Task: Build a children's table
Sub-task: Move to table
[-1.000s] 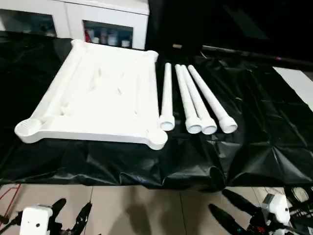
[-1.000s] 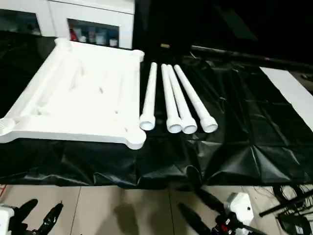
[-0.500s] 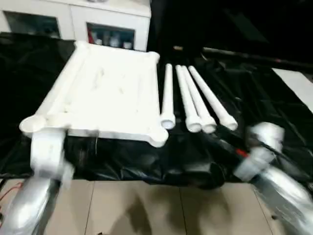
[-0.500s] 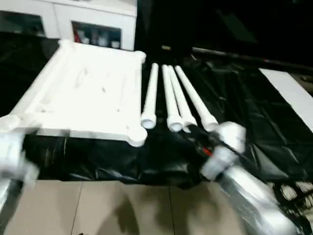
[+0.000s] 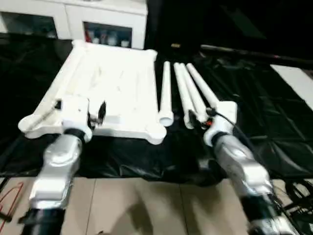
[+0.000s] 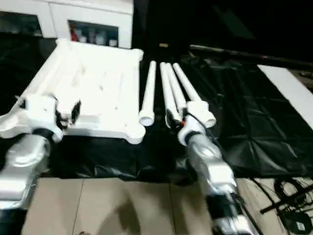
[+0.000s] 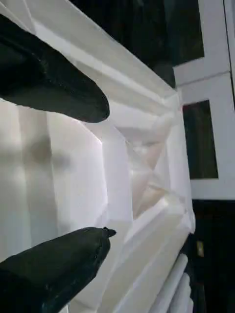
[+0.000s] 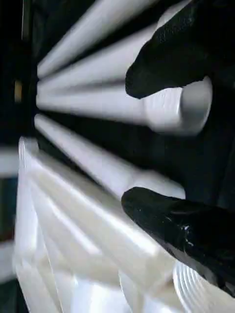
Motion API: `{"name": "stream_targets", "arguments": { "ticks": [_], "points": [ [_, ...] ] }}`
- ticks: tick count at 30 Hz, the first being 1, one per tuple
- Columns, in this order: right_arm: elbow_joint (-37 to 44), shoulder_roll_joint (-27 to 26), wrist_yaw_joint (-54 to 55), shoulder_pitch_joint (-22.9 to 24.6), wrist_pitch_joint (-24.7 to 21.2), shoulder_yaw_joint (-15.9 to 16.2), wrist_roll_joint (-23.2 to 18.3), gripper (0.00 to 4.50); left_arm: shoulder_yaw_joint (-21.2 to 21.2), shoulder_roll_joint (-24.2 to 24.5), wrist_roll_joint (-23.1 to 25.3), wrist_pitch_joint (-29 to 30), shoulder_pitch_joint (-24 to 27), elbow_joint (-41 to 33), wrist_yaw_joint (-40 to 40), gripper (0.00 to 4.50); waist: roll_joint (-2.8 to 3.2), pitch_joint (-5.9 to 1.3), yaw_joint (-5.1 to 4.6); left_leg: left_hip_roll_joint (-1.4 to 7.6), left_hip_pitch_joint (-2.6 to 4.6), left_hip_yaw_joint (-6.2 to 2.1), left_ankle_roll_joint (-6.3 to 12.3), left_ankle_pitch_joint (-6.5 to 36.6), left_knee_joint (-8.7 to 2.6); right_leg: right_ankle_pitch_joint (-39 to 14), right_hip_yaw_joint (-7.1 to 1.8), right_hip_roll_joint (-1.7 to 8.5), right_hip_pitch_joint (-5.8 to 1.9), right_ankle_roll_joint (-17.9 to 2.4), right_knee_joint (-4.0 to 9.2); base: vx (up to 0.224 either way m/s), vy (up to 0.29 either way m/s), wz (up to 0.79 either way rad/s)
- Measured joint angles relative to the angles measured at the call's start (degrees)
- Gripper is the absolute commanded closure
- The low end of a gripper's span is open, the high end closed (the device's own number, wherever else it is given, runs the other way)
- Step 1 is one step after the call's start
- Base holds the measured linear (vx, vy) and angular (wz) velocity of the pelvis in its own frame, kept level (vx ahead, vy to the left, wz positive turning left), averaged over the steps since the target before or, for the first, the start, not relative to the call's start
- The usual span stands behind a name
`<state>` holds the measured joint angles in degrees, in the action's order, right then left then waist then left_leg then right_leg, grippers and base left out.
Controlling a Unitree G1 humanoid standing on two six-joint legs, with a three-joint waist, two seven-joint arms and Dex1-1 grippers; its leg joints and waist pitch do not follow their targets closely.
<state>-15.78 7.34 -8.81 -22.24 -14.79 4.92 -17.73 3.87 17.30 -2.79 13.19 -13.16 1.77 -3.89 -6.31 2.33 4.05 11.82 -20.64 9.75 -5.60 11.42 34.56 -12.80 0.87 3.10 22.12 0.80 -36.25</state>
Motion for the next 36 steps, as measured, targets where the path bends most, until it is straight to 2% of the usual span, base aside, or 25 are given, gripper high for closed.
{"name": "stream_targets", "arguments": {
  "ticks": [2, 6, 10, 11, 12, 13, 14, 15, 16, 17, 18, 19, 21, 22, 24, 26, 27, 29, 30, 31, 32, 33, 34, 35, 36],
  "points": [
    [1.4, 0.0, -2.9, 0.0, 0.2, 0.0, -0.9, 1.16, 0.4, -1.0, -0.7, 0.0, 0.2, -1.6, -0.1, 0.64, 0.35, 0.23, 0.56, -0.04, -0.02, 0.04, 0.06, 0.0, 0.04, 0.0, -0.02, 0.06, -0.02, 0.0, 0.05, 0.0, 0.0, 0.0],
    [3.4, 2.0, -6.9, 0.1, 1.9, -0.6, -2.0, 1.16, -0.5, -3.5, -0.9, 0.2, 1.6, -5.7, -0.1, 0.64, 0.27, 0.22, 1.27, 0.02, 0.01, 0.1, 0.18, 0.1, 0.02, 0.0, 0.03, 0.07, -0.04, 0.0, 0.01, 0.0, 0.0, 0.0],
    [8.0, 2.3, -9.7, 2.6, 4.2, -0.4, -2.0, 1.16, -0.2, -1.5, -2.3, 0.2, 3.5, -8.7, -2.2, 0.64, -0.61, 0.15, 0.93, 0.04, 0.17, 0.09, 0.3, 0.1, -0.07, 0.0, 0.0, 0.03, -0.04, 0.0, -0.1, 0.0, 0.0, 0.0],
    [8.0, 2.1, -10.3, 3.1, 4.4, -0.3, -2.0, 1.16, -0.1, -1.3, -2.5, 0.1, 3.6, -8.9, -2.5, 0.64, -0.86, 0.14, 0.8, -0.02, -0.25, -0.25, 0.45, 0.0, -0.07, 0.0, 0.29, 0.08, -0.15, 0.0, -0.06, 0.0, 0.0, 0.0],
    [7.9, 1.9, -10.5, 3.4, 4.4, -0.2, -1.9, 1.16, -0.1, -1.2, -2.5, 0.1, 3.6, -9.0, -2.8, 0.64, -0.93, 0.11, 0.61, -0.05, -0.45, -0.62, 0.78, -0.2, -0.06, 0.0, 0.86, 0.23, -0.22, -0.1, 0.08, 0.0, 0.0, 0.0],
    [7.7, 1.6, -10.6, 3.7, 4.8, 0.0, -1.9, 1.16, -0.2, -1.1, -2.5, 0.1, 3.6, -9.0, -3.0, 0.64, -1.12, 0.08, 0.45, -0.29, -1.02, -1.42, 0.9, -0.3, -0.05, 0.0, 1.84, 0.54, -0.44, -0.1, 0.32, -0.037, -0.01, 0.27],
    [6.7, 1.1, -11.0, 4.0, 5.3, 0.2, -1.7, 1.16, -0.2, -1.0, -2.4, 0.2, 3.6, -9.0, -3.3, 0.64, -0.91, 0.24, 0.33, -0.45, -1.44, -2.54, 0.95, -0.4, -0.06, 0.0, 3.5, 0.99, -1.15, 0.0, 1.06, -0.004, -0.004, 0.49],
    [5.9, 1.0, -11.3, 4.2, 5.4, 0.5, -1.6, 1.16, -0.2, -1.0, -2.3, 0.2, 3.7, -9.0, -3.3, 0.64, -0.76, 0.34, 0.5, -0.53, -1.38, -3.19, 0.95, -0.4, -0.13, -0.1, 5.01, 1.49, -1.93, 0.2, 1.65, -0.004, -0.004, 0.49],
    [5.4, 0.8, -11.7, 4.3, 5.3, 0.9, -1.5, 1.16, -0.1, -1.0, -2.2, 0.4, 3.7, -9.0, -3.3, 0.64, -0.23, 0.71, 0.68, -0.38, -1.04, -3.61, 0.95, -0.3, -0.18, -0.2, 6.3, 1.75, -3.07, 0.2, 2.48, 0.029, 0.007, 0.57],
    [5.3, 0.4, -12.4, 4.2, 5.2, 1.6, -1.6, 1.16, 0.1, -1.1, -2.1, 0.8, 3.8, -9.1, -3.3, 0.64, -0.02, 1.01, 0.97, 0.04, -0.34, -3.29, 0.97, -0.3, -0.4, -0.3, 7.14, 1.86, -4.51, 0.3, 3.29, 0.043, 0.009, 0.45],
    [5.4, -0.1, -13.0, 4.1, 5.1, 2.1, -1.8, 1.16, 0.2, -1.1, -2.0, 1.0, 3.8, -9.2, -3.3, 0.64, 0.33, 1.38, 1.22, 0.29, 0.42, -3.03, 0.96, -0.2, -0.52, -0.8, 7.67, 2.07, -5.14, 0.3, 3.57, 0.043, 0.009, 0.45],
    [5.4, -0.7, -13.5, 4.1, 5.1, 2.8, -1.8, 1.16, 0.3, -1.0, -2.0, 1.0, 3.9, -9.3, -3.3, 0.64, 0.57, 1.71, 1.48, 0.58, 1.36, -2.36, 0.85, 0.2, -0.67, -1.5, 7.63, 2.29, -5.68, 0.2, 3.41, 0.042, -0.01, 0.24],
    [5.1, -1.8, -13.4, 3.9, 5.6, 3.8, -0.7, 1.16, 0.4, -0.1, -1.9, 1.0, 3.7, -9.3, -3.5, 0.64, 0.47, 1.79, 1.47, 0.73, 3.17, -1.77, 0.64, 0.6, -0.76, -2.3, 6.98, 2.23, -7.25, 0.1, 3.14, 0.067, -0.004, 0.06],
    [4.7, -1.9, -13.2, 3.8, 5.8, 3.8, -0.3, 1.16, 0.4, -0.1, -1.9, 1.0, 3.7, -9.3, -3.6, 0.64, 0.37, 1.73, 1.44, 0.72, 3.65, -1.54, 0.52, 0.9, -0.76, -2.6, 6.62, 2.19, -7.58, 0.2, 3.15, 0.091, 0.019, -0.07],
    [4.0, -1.7, -12.7, 4.0, 6.0, 3.1, 0.1, 1.16, 0.0, -0.3, -1.9, 1.0, 3.4, -9.2, -4.0, 0.64, 0.22, 1.58, 1.21, 0.63, 3.96, -1.01, 0.55, 1.3, -0.94, -2.8, 5.98, 2.18, -7.98, 0.3, 3.26, 0.095, 0.02, -0.12],
    [3.7, -1.6, -12.1, 4.4, 6.0, 2.0, 0.0, 1.16, -1.3, -0.6, -1.9, 1.0, 3.1, -9.2, -4.7, 0.64, -0.12, 1.23, 1.44, 0.57, 3.71, -0.41, 0.66, 1.3, -1.36, -3.0, 5.77, 2.11, -8.27, 0.8, 3.72, 0.119, 0.012, -0.01],
    [3.7, -1.6, -11.7, 4.4, 6.0, 1.6, 0.0, 1.16, -1.7, -0.6, -1.9, 1.0, 3.0, -9.2, -5.1, 0.64, 0.07, 1.16, 1.56, 0.52, 3.69, -0.32, 0.72, 1.5, -1.57, -3.1, 5.68, 2.04, -8.3, 0.9, 4.07, 0.13, 0.007, 0.02],
    [3.6, -1.7, -11.0, 4.4, 5.9, 1.1, 0.0, 1.16, -1.7, -0.4, -1.9, 1.0, 2.3, -8.8, -5.8, 0.64, 0.14, 0.7, 1.77, 0.09, 4.04, -0.38, 0.92, 2.1, -1.84, -3.5, 5.32, 1.99, -8.28, 1.1, 4.23, 0.203, 0.0, 0.02],
    [3.5, -1.9, -10.9, 4.4, 5.7, 1.1, 0.0, 1.16, -1.5, -0.1, -1.9, 1.0, 2.1, -8.7, -5.9, 0.64, 0.02, 0.56, 1.6, -0.08, 4.47, -0.73, 1.04, 2.5, -2.01, -3.9, 4.8, 1.83, -8.07, 1.3, 3.55, 0.239, -0.02, 0.03],
    [3.5, -2.3, -10.9, 4.4, 5.6, 1.2, 0.0, 1.16, -1.3, 0.3, -1.9, 1.0, 2.1, -8.6, -6.0, 0.64, 0.05, 0.4, 1.17, -0.4, 4.73, -1.15, 1.19, 3.0, -1.89, -4.8, 4.46, 1.95, -7.36, 1.2, 2.24, 0.243, -0.066, 0.06],
    [3.6, -2.6, -10.8, 4.4, 5.5, 1.4, 0.1, 1.16, -0.9, 0.5, -1.9, 1.0, 2.1, -8.5, -6.0, 0.64, -0.35, 0.1, 0.81, -0.99, 5.2, -1.87, 1.16, 3.7, -1.73, -5.9, 3.98, 2.46, -5.92, 1.0, -0.74, 0.186, -0.079, -0.05],
    [3.8, -2.7, -10.6, 4.7, 5.5, 1.4, 0.2, 1.16, -0.8, 0.7, -1.9, 1.0, 2.1, -8.4, -6.1, 0.64, -0.53, -0.03, 0.59, -1.38, 5.48, -2.46, 1.59, 4.7, -1.25, -6.6, 3.1, 2.66, -5.25, 0.9, -1.37, 0.186, -0.079, -0.05],
    [4.1, -2.4, -10.4, 5.2, 5.6, 1.2, 0.4, 1.16, -0.9, 0.8, -1.9, 1.1, 1.9, -8.2, -6.4, 0.64, -0.64, -0.2, 0.84, -2.08, 4.7, -2.77, 3.04, 5.8, 0.43, -7.7, 2.28, 2.4, -6.08, 1.5, -1.52, 0.166, -0.064, -0.04],
    [4.1, -1.3, -10.2, 7.6, 5.6, 0.1, 0.7, 1.16, -2.9, -0.9, -1.9, 1.3, 0.9, -7.8, -7.1, 0.64, -0.06, -0.25, 1.16, -2.41, 2.35, -3.13, 8.8, 6.3, 5.25, -8.5, 0.0, 1.11, -8.11, 1.5, -0.32, 0.191, 0.084, 0.37],
    [3.8, -0.3, -9.8, 8.7, 5.5, -0.8, 1.1, 1.16, -4.5, -1.5, -2.0, 1.3, 1.1, -8.0, -7.7, 0.64, 0.4, -0.27, 2.03, -3.17, 0.6, -3.28, 9.19, 6.3, 7.47, -8.7, -1.49, 0.31, -9.62, 1.5, 0.94, 0.191, 0.084, 0.37]
  ]
}}
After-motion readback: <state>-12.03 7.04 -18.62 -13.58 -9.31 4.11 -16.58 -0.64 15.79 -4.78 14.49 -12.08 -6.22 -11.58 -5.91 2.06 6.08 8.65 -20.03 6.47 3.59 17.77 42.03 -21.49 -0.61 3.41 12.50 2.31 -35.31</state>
